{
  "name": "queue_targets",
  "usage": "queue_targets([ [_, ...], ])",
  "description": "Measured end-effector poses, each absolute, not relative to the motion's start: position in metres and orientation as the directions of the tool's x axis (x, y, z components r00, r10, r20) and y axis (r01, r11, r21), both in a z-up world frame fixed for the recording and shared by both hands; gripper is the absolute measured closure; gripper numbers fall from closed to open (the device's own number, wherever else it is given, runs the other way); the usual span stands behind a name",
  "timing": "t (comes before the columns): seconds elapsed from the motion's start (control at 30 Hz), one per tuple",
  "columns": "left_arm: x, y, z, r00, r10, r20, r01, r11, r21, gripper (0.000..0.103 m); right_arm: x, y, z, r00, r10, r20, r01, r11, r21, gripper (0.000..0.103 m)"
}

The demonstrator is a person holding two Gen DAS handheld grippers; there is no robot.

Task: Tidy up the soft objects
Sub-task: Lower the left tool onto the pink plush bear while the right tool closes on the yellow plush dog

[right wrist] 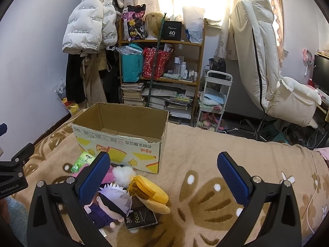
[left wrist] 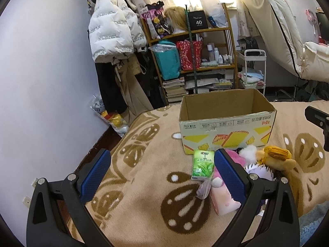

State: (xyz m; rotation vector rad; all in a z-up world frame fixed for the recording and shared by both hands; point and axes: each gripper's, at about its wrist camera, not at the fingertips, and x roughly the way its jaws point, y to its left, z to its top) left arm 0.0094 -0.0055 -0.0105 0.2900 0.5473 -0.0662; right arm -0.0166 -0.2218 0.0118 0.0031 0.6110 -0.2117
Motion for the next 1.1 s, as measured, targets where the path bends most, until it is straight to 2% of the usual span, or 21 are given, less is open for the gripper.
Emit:
queue_targets([
  [0.47,0.039,-0.032,-0.017,0.805,-0.045,-0.592,0.193,0.963,0.190,0.004,0.014,-0.230,-0.008,0.750,-0.164,-0.641,0.190,0.981,-0.028,0.000],
  [0.7,0.062,-0.047,-0.024,0.789,-0.036,-0.614,0.188,0.965,0.184,0.004,0.038,-0.228,-0.025,0.713,-0.142,-0.687,0.171,0.985,-0.026,0.000],
  [1.1,0.096,-0.066,-0.068,0.708,-0.016,-0.706,0.222,0.954,0.201,0.004,0.063,-0.247,-0.076,0.596,-0.125,-0.793,0.218,0.976,0.011,0.000],
])
